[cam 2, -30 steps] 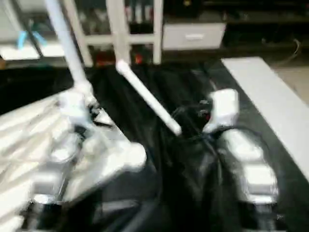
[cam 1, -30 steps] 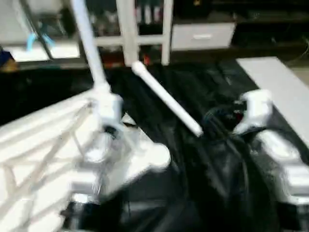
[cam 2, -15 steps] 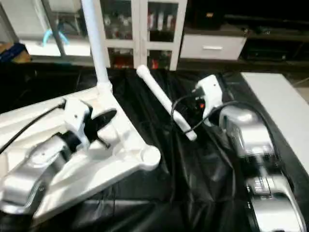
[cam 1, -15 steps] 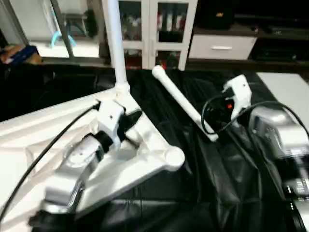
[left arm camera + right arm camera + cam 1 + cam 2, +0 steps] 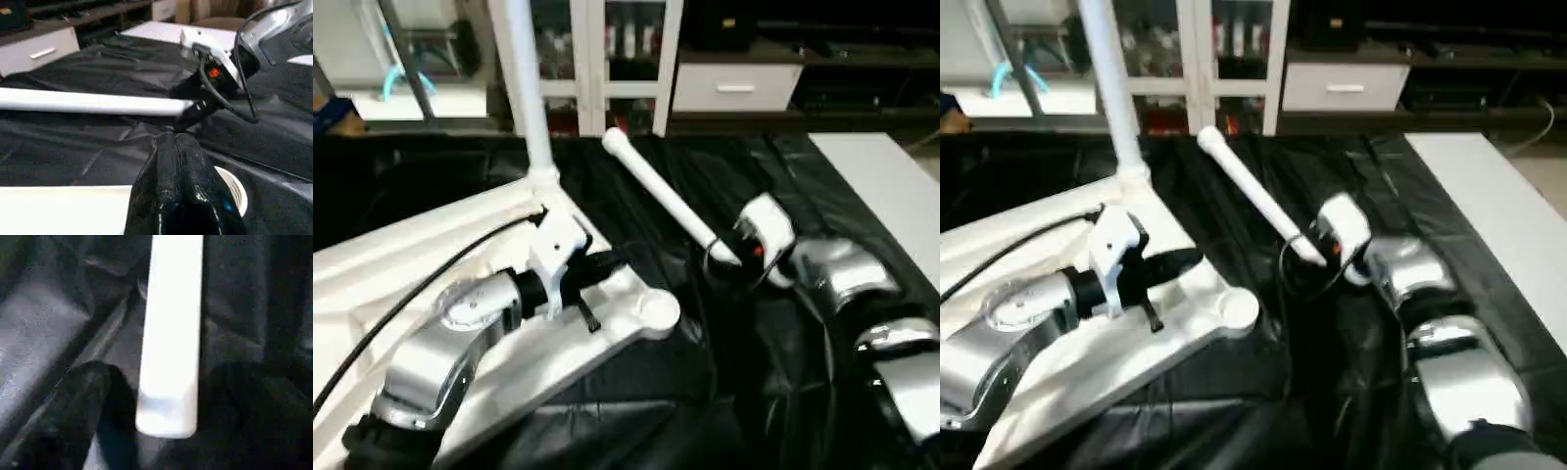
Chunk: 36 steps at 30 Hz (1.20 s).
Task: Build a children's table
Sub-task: Insert table leg to table base
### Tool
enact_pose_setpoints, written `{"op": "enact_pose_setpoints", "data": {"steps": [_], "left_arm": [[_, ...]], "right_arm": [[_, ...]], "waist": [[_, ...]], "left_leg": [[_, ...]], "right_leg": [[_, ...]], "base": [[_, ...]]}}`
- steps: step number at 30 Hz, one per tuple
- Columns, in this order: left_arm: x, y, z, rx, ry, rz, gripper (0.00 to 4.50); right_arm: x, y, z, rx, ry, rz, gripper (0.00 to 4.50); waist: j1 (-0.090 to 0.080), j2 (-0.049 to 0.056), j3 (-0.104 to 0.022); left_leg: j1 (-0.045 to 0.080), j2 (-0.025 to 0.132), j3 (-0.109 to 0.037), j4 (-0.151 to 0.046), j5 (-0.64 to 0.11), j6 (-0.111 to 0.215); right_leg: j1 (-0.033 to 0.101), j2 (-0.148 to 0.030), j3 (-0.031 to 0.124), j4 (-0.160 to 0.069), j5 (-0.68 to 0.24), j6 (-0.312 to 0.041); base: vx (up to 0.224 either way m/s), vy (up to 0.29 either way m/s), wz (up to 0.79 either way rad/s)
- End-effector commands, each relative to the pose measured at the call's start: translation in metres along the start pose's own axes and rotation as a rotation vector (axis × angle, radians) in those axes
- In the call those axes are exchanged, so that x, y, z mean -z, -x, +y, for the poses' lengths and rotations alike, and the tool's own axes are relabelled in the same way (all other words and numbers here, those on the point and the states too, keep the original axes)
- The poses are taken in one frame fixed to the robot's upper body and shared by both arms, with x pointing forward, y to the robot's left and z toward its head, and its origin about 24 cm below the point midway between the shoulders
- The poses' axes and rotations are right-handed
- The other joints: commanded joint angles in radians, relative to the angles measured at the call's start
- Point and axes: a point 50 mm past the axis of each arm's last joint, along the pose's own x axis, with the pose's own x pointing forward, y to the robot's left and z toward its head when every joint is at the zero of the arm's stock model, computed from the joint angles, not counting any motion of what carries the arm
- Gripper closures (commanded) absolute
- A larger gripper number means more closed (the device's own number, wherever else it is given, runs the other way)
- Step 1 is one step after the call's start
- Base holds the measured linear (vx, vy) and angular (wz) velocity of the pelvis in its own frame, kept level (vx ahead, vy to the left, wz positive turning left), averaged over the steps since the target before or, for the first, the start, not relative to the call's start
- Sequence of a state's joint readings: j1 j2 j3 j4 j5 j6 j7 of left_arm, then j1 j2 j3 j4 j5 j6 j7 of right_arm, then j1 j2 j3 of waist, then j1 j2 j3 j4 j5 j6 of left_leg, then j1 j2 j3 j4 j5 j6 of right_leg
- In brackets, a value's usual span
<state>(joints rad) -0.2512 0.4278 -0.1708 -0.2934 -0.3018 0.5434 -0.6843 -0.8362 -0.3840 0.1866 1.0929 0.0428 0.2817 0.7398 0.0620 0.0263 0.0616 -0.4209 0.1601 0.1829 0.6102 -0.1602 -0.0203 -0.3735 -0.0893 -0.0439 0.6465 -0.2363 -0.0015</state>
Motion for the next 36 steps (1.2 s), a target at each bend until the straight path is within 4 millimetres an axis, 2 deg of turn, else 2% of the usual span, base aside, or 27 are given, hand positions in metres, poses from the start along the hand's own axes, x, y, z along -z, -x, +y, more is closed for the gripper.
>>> {"op": "enact_pose_setpoints", "data": {"steps": [1,3,5,6,10,11,13,14,15,17,19,22,27,31,33,36], "left_arm": [[-0.005,0.000,-0.002,0.021,-0.021,0.004,4.50],[-0.006,0.002,-0.001,0.022,-0.021,0.002,4.50],[-0.007,0.003,-0.001,0.022,-0.022,-0.001,4.50],[-0.007,0.003,-0.002,0.022,-0.022,0.000,4.50],[-0.005,0.004,-0.003,0.037,-0.026,0.005,4.50],[-0.005,0.004,-0.004,0.043,-0.025,0.005,4.50],[-0.005,0.004,-0.005,0.053,-0.023,0.005,4.50],[-0.005,0.004,-0.005,0.053,-0.023,0.004,4.50],[-0.006,0.004,-0.005,0.051,-0.024,0.002,4.50],[-0.006,0.004,-0.005,0.045,-0.026,-0.002,4.50],[-0.005,0.004,-0.005,0.039,-0.028,-0.001,4.50],[-0.004,0.004,-0.006,0.034,-0.031,0.001,4.50],[-0.003,0.003,-0.006,0.030,-0.033,0.001,4.50],[-0.004,0.001,-0.005,0.029,-0.025,0.001,4.50],[-0.004,0.001,-0.005,0.027,-0.020,-0.001,4.50],[-0.004,0.001,-0.005,0.027,-0.013,-0.003,4.50]], "right_arm": [[0.011,-0.001,-0.002,0.032,0.001,0.047,0.27],[0.010,-0.001,-0.003,0.035,-0.021,0.024,0.27],[0.005,-0.001,-0.003,0.013,-0.027,-0.013,0.27],[0.003,-0.001,-0.003,0.006,-0.028,-0.026,0.41],[-0.004,0.000,-0.001,-0.036,-0.008,-0.079,0.69],[-0.005,0.000,0.000,-0.061,0.003,-0.091,0.88],[-0.004,0.000,0.004,-0.116,0.022,-0.092,0.97],[-0.003,0.000,0.004,-0.121,0.026,-0.090,1.04],[-0.001,0.000,0.004,-0.129,0.031,-0.085,1.10],[0.001,0.002,0.004,-0.137,0.037,-0.079,1.41],[0.003,0.003,0.002,-0.131,0.043,-0.081,1.49],[0.005,0.005,0.000,-0.128,0.034,-0.088,1.73],[0.009,0.005,-0.001,-0.121,0.023,-0.075,2.23],[0.015,0.007,-0.004,-0.099,-0.004,-0.054,2.53],[0.015,0.007,-0.005,-0.092,-0.011,-0.056,2.83],[0.015,0.008,-0.006,-0.085,-0.022,-0.060,3.02]], "waist": [[0.002,0.004,-0.066],[0.001,0.005,-0.070],[0.002,0.005,-0.071],[0.003,0.006,-0.070],[0.003,0.009,-0.071],[0.003,0.008,-0.070],[0.003,0.004,-0.071],[0.005,0.006,-0.072],[0.003,-0.003,-0.073],[0.006,0.001,-0.075],[0.006,-0.005,-0.075],[0.009,-0.004,-0.076],[0.011,-0.001,-0.075],[0.015,-0.001,-0.075],[0.018,-0.001,-0.076],[0.023,-0.002,-0.076]], "left_leg": [[0.032,0.063,-0.031,-0.086,-0.288,-0.032],[0.033,0.063,-0.027,-0.081,-0.250,-0.009],[0.036,0.064,-0.024,-0.078,-0.238,0.005],[0.037,0.065,-0.022,-0.078,-0.240,0.010],[0.039,0.067,-0.021,-0.080,-0.287,-0.009],[0.038,0.067,-0.020,-0.081,-0.292,-0.011],[0.038,0.069,-0.018,-0.080,-0.290,-0.007],[0.038,0.070,-0.017,-0.079,-0.277,-0.004],[0.039,0.070,-0.014,-0.077,-0.257,0.005],[0.037,0.069,-0.012,-0.073,-0.218,0.021],[0.036,0.069,-0.010,-0.070,-0.192,0.036],[0.036,0.069,-0.008,-0.065,-0.166,0.053],[0.041,0.071,-0.008,-0.067,-0.193,0.042],[0.041,0.071,-0.008,-0.068,-0.195,0.033],[0.041,0.070,-0.007,-0.066,-0.187,0.034],[0.041,0.070,-0.006,-0.065,-0.178,0.039]], "right_leg": [[0.020,-0.059,0.032,-0.075,-0.062,-0.245],[0.023,-0.056,0.031,-0.071,-0.021,-0.265],[0.024,-0.056,0.031,-0.071,-0.006,-0.275],[0.022,-0.055,0.031,-0.072,-0.013,-0.279],[0.020,-0.055,0.031,-0.074,-0.073,-0.273],[0.020,-0.054,0.031,-0.075,-0.078,-0.271],[0.020,-0.055,0.032,-0.074,-0.077,-0.268],[0.020,-0.055,0.032,-0.073,-0.065,-0.269],[0.020,-0.053,0.032,-0.073,-0.043,-0.274],[0.021,-0.054,0.032,-0.069,-0.013,-0.282],[0.022,-0.054,0.032,-0.068,0.002,-0.286],[0.022,-0.055,0.032,-0.068,0.006,-0.287],[0.019,-0.053,0.032,-0.071,-0.036,-0.283],[0.019,-0.052,0.032,-0.070,-0.034,-0.280],[0.019,-0.052,0.032,-0.069,-0.021,-0.280],[0.018,-0.052,0.032,-0.069,-0.015,-0.279]], "base": [[0.000,0.000,0.00],[0.000,0.000,0.00],[0.000,0.000,0.00],[0.000,0.000,0.00],[0.000,0.000,0.00],[0.000,0.000,0.00],[0.000,0.000,0.00],[0.000,0.000,0.00],[0.000,0.000,0.00],[0.000,0.000,0.00],[0.000,0.000,0.00],[0.000,0.000,0.00],[0.000,0.000,0.00],[0.000,0.000,0.00],[0.000,0.000,0.00],[0.000,0.000,0.00]]}}
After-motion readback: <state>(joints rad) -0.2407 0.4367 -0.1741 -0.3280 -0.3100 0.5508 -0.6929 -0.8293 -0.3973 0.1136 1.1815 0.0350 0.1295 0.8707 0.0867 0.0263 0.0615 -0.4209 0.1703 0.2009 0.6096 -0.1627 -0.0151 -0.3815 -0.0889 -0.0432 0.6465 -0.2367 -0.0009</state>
